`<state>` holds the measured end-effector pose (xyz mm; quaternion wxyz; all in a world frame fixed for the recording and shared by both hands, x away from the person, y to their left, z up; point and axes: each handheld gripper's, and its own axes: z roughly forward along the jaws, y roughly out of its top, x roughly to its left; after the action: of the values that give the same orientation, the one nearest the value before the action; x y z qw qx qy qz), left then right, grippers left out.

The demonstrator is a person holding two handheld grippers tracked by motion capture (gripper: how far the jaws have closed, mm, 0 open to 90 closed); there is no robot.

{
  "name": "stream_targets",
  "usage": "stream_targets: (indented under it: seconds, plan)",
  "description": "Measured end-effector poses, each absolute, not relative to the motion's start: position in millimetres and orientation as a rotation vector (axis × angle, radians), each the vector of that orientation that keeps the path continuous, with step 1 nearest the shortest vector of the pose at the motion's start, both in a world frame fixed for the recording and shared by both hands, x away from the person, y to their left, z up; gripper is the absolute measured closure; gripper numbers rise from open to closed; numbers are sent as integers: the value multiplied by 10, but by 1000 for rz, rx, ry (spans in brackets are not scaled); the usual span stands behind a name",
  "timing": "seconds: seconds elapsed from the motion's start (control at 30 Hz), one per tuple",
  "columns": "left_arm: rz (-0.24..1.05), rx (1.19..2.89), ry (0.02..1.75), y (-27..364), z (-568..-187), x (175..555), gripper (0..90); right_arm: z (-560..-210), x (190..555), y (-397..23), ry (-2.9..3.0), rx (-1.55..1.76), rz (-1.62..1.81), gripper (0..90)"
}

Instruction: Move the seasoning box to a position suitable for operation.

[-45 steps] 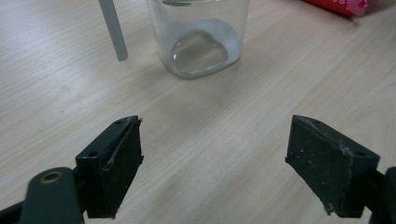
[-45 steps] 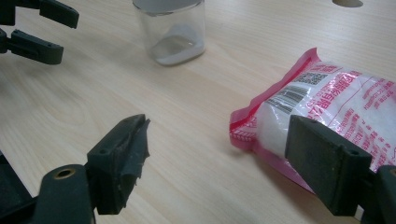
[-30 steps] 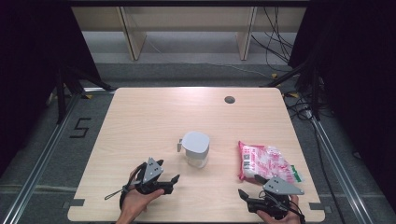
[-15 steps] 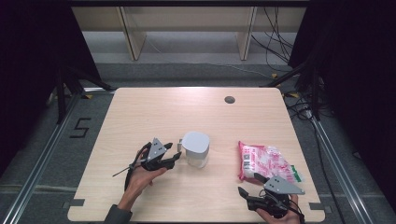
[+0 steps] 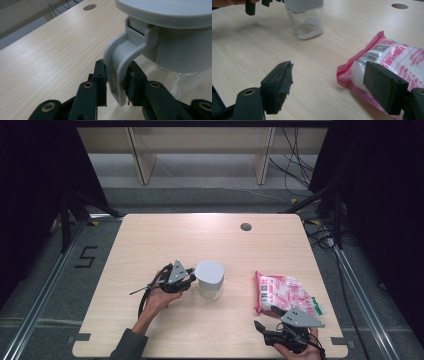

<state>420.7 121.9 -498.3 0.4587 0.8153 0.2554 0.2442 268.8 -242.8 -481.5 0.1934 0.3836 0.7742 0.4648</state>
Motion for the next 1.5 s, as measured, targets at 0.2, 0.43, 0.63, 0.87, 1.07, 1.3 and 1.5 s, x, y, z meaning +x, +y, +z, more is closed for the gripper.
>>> stream_targets:
  seconds: [0.2,0.43,0.63,0.87,1.07,1.3,1.5]
  plan:
    - [577,1989,647,1302,-4987,4101,721,-4813,2685,-2433,2173,1078,1307,241]
    - [590,2054,605,1355,-4950,3890,680,-4812,2688,-2432,2173,1056,1311,240]
    - [567,2058,596,1348,-4942,3798,671,-4803,2682,-2444,2160,1071,1318,242]
    - [473,2101,537,1342,-4890,3616,652,-4798,2669,-2446,2155,1105,1325,242]
    - [430,2024,536,1338,-4859,3623,654,-4798,2686,-2454,2166,1072,1316,242]
    - [418,1956,525,1325,-4800,3588,608,-4805,2694,-2463,2160,1069,1322,242]
    - [428,1914,537,1313,-4800,3598,660,-4810,2690,-2458,2161,1087,1320,242]
